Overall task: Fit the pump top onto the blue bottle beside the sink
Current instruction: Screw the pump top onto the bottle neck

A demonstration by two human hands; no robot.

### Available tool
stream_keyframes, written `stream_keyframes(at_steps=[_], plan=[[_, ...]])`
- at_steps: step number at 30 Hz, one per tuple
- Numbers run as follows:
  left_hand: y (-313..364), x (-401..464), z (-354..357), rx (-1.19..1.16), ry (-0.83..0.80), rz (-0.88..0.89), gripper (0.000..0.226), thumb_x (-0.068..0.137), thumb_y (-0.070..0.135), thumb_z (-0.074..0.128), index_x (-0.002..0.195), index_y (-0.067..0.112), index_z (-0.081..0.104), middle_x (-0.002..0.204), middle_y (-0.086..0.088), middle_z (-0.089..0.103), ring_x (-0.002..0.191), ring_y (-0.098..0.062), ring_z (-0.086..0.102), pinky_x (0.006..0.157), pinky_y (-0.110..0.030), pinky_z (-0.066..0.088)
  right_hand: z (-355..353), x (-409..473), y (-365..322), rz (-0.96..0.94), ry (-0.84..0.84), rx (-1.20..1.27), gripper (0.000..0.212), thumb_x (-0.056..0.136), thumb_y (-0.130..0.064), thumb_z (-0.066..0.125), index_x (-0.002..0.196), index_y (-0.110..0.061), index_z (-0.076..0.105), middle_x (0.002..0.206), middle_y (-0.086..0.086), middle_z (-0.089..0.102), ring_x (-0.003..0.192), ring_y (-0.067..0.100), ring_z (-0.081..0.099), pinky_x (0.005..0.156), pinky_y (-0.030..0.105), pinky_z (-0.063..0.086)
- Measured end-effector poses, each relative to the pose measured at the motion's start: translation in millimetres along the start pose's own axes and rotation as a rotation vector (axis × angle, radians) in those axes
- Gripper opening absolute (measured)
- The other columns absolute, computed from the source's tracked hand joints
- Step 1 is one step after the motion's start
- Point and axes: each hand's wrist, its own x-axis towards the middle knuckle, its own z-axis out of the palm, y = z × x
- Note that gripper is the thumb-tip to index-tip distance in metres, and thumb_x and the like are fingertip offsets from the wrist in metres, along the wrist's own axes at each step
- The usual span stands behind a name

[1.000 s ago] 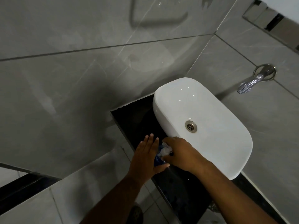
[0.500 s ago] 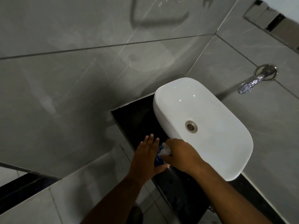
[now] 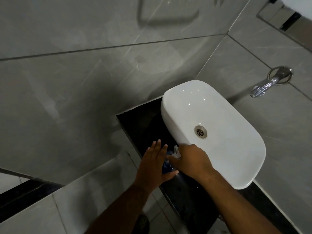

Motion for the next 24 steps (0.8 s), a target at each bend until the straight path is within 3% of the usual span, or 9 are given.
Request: stream_keyframes(at_steps=[2,5,7,11,14,16,18,20,24], plan=[[-0.6,-0.4,0.9,-0.010,0.006,-0.003,0.099,0.077,0.077,0.044,0.149,0.014,0.021,0.158,-0.012,0.015,0.146,-0.025,0.007,0.118,-0.044,0.012,1.4,-0.7,5.2,-0.032,-0.013,0.063,0.031,0.077,-0.051,0.068,0.074,-0.022,0.057,0.069,-0.003,0.060,0.061,0.011,0.055,0.050,0.022,0.034],[-1.7,-0.3,1.6,-0.031,0.013,0.000,0.100,0.077,0.075,0.051,0.150,0.014,0.020,0.158,-0.009,0.011,0.146,-0.024,0.006,0.117,-0.043,0.011,-0.3,-0.7,11.2,-0.136,-0.133,0.192,0.024,0.078,-0.029,0.074,0.093,-0.016,0.060,0.087,0.000,0.066,0.077,0.013,0.061,0.060,0.021,0.045],[-1.8,-0.1,1.9,-0.022,0.011,0.001,0.099,0.077,0.075,0.050,0.150,0.014,0.020,0.158,-0.010,0.012,0.146,-0.025,0.007,0.117,-0.043,0.011,-0.3,0.7,13.9,-0.158,-0.142,0.231,0.015,0.081,-0.020,0.071,0.081,-0.021,0.056,0.083,-0.002,0.063,0.076,0.013,0.059,0.058,0.016,0.040],[-1.0,0.8,0.8,-0.003,-0.006,-0.004,0.099,0.078,0.077,0.046,0.150,0.016,0.016,0.159,-0.011,0.012,0.147,-0.025,0.006,0.119,-0.044,0.011,7.1,2.2,12.5,-0.077,-0.062,0.203,0.033,0.080,-0.028,0.068,0.059,-0.029,0.043,0.063,-0.005,0.051,0.056,0.010,0.047,0.051,0.020,0.032],[-1.2,0.8,0.0,0.002,0.001,0.002,0.099,0.078,0.076,0.046,0.150,0.016,0.015,0.159,-0.009,0.010,0.146,-0.024,0.004,0.118,-0.042,0.010,9.0,1.1,15.1,-0.089,-0.025,0.201,0.029,0.076,-0.036,0.070,0.060,-0.029,0.046,0.061,-0.005,0.052,0.053,0.009,0.048,0.049,0.023,0.034],[-0.9,0.3,-0.4,-0.011,0.010,0.012,0.100,0.077,0.075,0.048,0.150,0.014,0.017,0.158,-0.009,0.009,0.146,-0.025,0.004,0.118,-0.042,0.009,8.0,0.0,18.2,-0.152,-0.059,0.282,0.019,0.075,-0.030,0.074,0.077,-0.020,0.058,0.073,-0.001,0.061,0.065,0.013,0.058,0.054,0.028,0.045],[-0.9,-0.3,-0.1,-0.023,0.010,0.011,0.100,0.077,0.075,0.049,0.150,0.013,0.018,0.158,-0.010,0.010,0.146,-0.026,0.005,0.118,-0.043,0.009,8.4,0.8,21.9,-0.202,-0.097,0.335,0.024,0.075,-0.019,0.076,0.094,-0.013,0.062,0.086,0.002,0.066,0.077,0.013,0.062,0.066,0.029,0.053],[-1.0,-0.5,0.2,-0.011,0.003,0.002,0.101,0.077,0.077,0.045,0.150,0.015,0.014,0.158,-0.009,0.008,0.146,-0.025,0.004,0.118,-0.042,0.008,9.5,3.4,24.3,-0.216,-0.095,0.356,0.018,0.077,-0.012,0.074,0.091,-0.014,0.064,0.086,-0.001,0.065,0.076,0.009,0.062,0.065,0.023,0.053],[-0.2,-0.3,0.7,-0.020,0.011,-0.001,0.101,0.077,0.075,0.050,0.150,0.016,0.012,0.159,-0.009,0.007,0.147,-0.026,0.004,0.119,-0.043,0.008,15.0,6.9,27.6,-0.195,-0.081,0.379,0.010,0.079,-0.012,0.072,0.076,-0.008,0.064,0.076,0.006,0.066,0.069,0.017,0.064,0.059,0.032,0.053]])
